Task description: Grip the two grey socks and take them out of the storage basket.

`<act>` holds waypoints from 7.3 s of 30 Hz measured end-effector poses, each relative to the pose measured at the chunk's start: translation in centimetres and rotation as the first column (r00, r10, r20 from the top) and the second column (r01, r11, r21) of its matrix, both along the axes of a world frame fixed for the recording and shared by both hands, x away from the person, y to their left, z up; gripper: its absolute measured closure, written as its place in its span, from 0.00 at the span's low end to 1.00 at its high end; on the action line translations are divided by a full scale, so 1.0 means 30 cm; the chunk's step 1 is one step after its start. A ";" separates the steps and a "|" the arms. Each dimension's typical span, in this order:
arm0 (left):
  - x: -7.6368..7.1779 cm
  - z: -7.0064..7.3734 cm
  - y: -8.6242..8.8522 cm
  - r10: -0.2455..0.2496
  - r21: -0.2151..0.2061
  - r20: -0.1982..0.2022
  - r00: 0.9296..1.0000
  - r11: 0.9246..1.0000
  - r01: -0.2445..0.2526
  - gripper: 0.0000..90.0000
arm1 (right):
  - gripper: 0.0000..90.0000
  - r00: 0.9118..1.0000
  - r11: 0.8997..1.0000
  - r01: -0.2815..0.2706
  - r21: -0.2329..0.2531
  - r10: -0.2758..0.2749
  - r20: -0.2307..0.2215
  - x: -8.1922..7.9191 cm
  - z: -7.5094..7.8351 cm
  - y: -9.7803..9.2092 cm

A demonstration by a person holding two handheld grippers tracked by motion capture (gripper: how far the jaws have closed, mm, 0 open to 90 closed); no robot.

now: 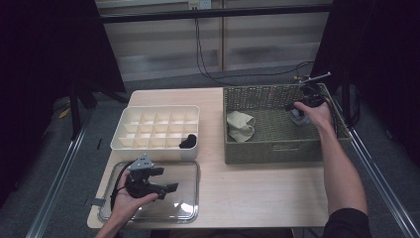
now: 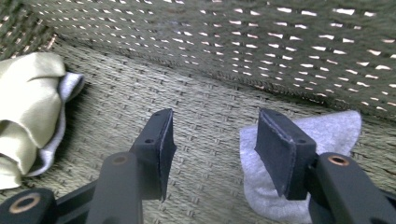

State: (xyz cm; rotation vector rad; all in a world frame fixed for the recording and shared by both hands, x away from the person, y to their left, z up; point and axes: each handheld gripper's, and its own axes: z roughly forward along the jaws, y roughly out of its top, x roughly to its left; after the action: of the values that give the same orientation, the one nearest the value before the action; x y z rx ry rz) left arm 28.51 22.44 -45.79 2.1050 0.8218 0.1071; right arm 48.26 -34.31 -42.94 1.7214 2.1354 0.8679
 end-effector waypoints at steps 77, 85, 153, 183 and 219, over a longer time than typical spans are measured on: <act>-0.009 -0.013 0.026 0.022 -0.002 0.004 1.000 1.000 -0.022 0.16 | 0.98 0.998 0.987 -0.070 0.147 0.069 0.015 -0.058 0.059 0.061; -0.018 -0.015 0.024 0.015 -0.002 0.009 1.000 1.000 -0.015 0.15 | 0.97 0.994 0.978 -0.080 0.195 0.063 0.091 -0.132 0.121 0.052; -0.038 0.009 -0.052 -0.018 -0.044 0.023 1.000 0.999 0.019 0.22 | 0.98 0.873 0.853 -0.411 0.320 0.267 0.409 -0.641 0.283 0.329; -0.043 0.099 -0.246 -0.132 -0.052 0.119 0.984 0.989 0.139 0.55 | 0.98 0.878 0.807 -0.464 0.365 0.366 0.307 -0.797 0.085 0.478; 0.008 -0.017 -0.486 -0.272 -0.011 0.034 0.962 0.962 0.273 0.74 | 0.96 0.910 0.869 -0.413 0.271 0.405 0.087 -0.758 -0.176 0.472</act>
State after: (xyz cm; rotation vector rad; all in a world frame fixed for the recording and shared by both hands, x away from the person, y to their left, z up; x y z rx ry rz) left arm 28.74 7.87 -46.31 2.1744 0.5048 -0.0125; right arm 25.51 -20.17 -48.22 1.3678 2.5059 1.3616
